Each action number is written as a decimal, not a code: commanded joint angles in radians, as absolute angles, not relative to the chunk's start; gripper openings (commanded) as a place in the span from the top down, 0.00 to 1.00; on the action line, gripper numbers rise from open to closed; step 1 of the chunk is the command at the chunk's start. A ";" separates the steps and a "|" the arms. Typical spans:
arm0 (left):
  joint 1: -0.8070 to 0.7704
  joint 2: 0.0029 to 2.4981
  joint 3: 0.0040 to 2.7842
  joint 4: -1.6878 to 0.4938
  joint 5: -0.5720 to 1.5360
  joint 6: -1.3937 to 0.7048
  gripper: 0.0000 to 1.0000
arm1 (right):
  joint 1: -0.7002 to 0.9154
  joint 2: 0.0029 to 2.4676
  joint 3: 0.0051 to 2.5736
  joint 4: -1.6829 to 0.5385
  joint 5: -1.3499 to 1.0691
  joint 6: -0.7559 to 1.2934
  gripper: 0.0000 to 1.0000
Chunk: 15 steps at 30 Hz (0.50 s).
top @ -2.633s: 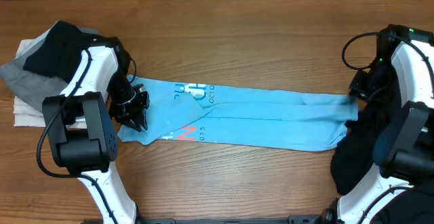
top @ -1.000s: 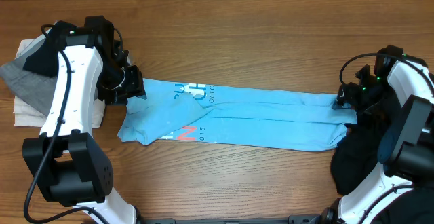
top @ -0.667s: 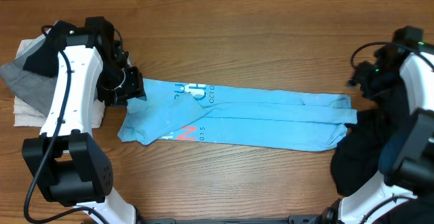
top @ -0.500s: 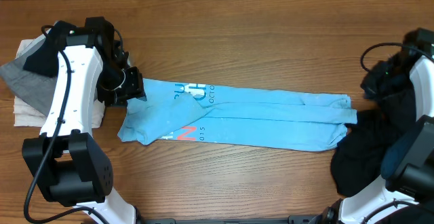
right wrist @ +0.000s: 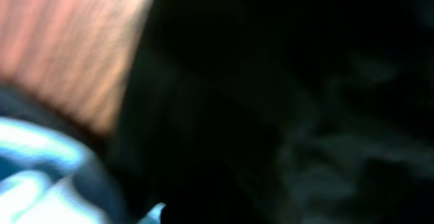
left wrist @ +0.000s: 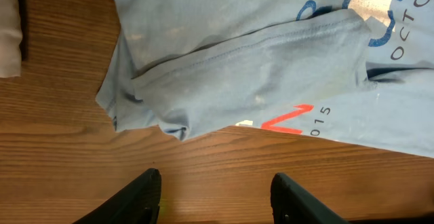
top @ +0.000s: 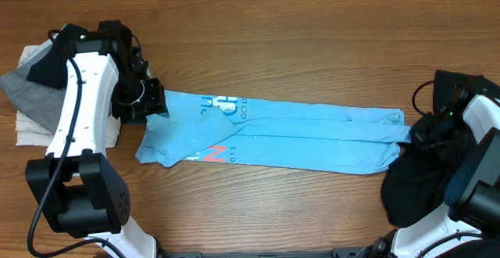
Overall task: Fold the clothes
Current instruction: 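Open the right gripper and lift it away to the right, then grasp the right end of the blue strip with the right gripper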
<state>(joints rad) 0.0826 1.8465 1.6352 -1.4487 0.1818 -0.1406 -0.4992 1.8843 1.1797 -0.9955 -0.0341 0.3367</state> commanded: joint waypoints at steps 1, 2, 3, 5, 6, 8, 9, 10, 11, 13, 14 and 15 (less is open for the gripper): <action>0.084 1.838 1.638 -1.456 0.176 -0.150 0.45 | -0.534 1.884 1.157 -0.970 0.122 0.346 0.96; 0.084 1.838 1.638 -1.458 0.176 -0.150 0.45 | -0.546 1.884 1.157 -0.966 0.170 0.346 0.96; 0.084 1.838 1.638 -1.459 0.176 -0.150 0.44 | -0.561 1.884 1.157 -0.964 0.226 0.350 0.94; 0.084 1.838 1.638 -1.461 0.176 -0.150 0.45 | -0.596 1.884 1.157 -0.963 0.340 0.406 0.89; 0.084 1.838 1.638 -1.462 0.176 -0.150 0.45 | -0.614 1.884 1.159 -0.962 0.365 0.426 0.88; 0.084 1.838 1.638 -1.464 0.176 -0.150 0.44 | -0.664 1.884 1.173 -0.962 0.363 0.447 0.85; 0.084 1.838 1.638 -1.465 0.176 -0.150 0.45 | -0.685 1.884 1.187 -0.962 0.343 0.446 0.85; 0.084 1.838 1.638 -1.466 0.176 -0.150 0.44 | -0.701 1.884 1.204 -0.962 0.311 0.440 0.85; 0.084 1.838 1.638 -1.468 0.176 -0.150 0.45 | -0.715 1.884 1.227 -0.968 0.255 0.409 0.85; 0.084 1.838 1.638 -1.468 0.176 -0.150 0.44 | -0.723 1.884 1.280 -0.982 0.114 0.340 0.83; 0.084 1.838 1.638 -1.468 0.176 -0.150 0.44 | -0.723 1.884 1.317 -0.996 0.017 0.279 0.81; 0.084 1.838 1.638 -1.468 0.176 -0.150 0.45 | -0.715 1.884 1.352 -1.012 -0.068 0.223 0.77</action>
<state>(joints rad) 0.0826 1.8465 1.6352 -1.4662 0.1818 -0.1406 -0.7338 1.8851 1.2423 -1.0027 0.1638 0.3595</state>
